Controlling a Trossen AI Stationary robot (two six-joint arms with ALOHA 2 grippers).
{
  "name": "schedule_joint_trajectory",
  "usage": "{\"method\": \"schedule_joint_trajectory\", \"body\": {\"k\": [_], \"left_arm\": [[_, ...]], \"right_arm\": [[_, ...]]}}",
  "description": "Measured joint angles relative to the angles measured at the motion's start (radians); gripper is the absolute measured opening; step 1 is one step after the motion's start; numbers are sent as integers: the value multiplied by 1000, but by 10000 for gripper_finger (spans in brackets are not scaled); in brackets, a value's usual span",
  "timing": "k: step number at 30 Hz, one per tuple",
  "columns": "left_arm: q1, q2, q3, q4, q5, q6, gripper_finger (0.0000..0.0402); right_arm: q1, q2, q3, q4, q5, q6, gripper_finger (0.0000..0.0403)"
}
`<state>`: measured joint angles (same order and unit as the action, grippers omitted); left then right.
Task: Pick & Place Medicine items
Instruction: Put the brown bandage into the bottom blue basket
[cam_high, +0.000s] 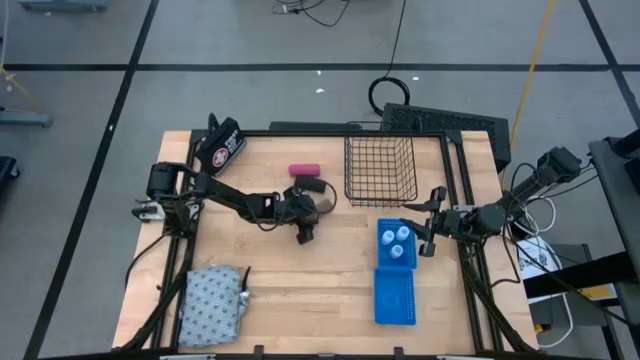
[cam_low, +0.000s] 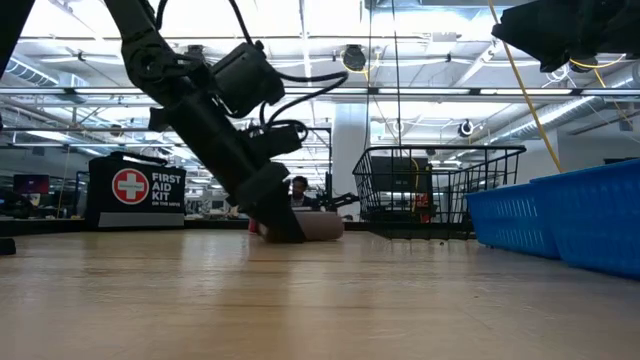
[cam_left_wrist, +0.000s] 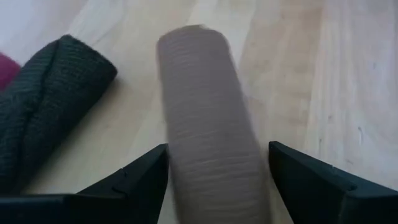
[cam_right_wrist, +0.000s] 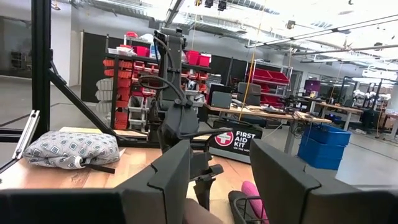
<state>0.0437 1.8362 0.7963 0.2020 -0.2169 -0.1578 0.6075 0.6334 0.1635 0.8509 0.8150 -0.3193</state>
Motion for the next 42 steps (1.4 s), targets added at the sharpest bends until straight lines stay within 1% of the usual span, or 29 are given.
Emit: {"method": "schedule_joint_trajectory", "body": {"k": [5,7,10,12,14,16,17,20,22,25,28,32,36,39,42], "left_arm": [[-7,0,0,5,2,-63,270],[-18,2,0,8,-1,-65,254],[-34,3,-1,16,-15,-58,203],[-45,3,-1,29,-31,-70,157],[-57,3,0,38,-33,-117,111],[-79,-3,16,11,-24,-152,72],[-95,-5,31,-16,-10,-159,59],[-158,-5,111,-142,11,-159,58],[-201,-5,185,-224,3,-154,58],[-268,-5,284,-313,-55,-140,58],[-331,-5,380,-364,-107,-120,58],[-406,-7,454,-339,-187,-46,61],[-489,-6,475,-250,-302,76,58],[-549,-7,476,-207,-380,139,58],[-599,-6,476,-171,-439,153,58]], "right_arm": [[0,0,0,-3,0,22,155],[0,0,0,-3,0,24,155],[0,0,0,0,0,58,155],[0,0,0,8,0,93,155],[0,0,0,16,-2,135,155],[0,0,0,17,-5,174,155],[0,3,0,16,-6,187,155],[9,32,20,5,-15,220,155],[15,69,58,-9,-57,229,155],[29,153,147,-78,-112,231,155],[48,282,256,-183,-110,249,155],[50,488,419,-316,-109,327,156],[67,653,575,-466,-110,368,178],[95,713,648,-578,-99,417,206],[121,732,668,-588,-53,480,232]]}}
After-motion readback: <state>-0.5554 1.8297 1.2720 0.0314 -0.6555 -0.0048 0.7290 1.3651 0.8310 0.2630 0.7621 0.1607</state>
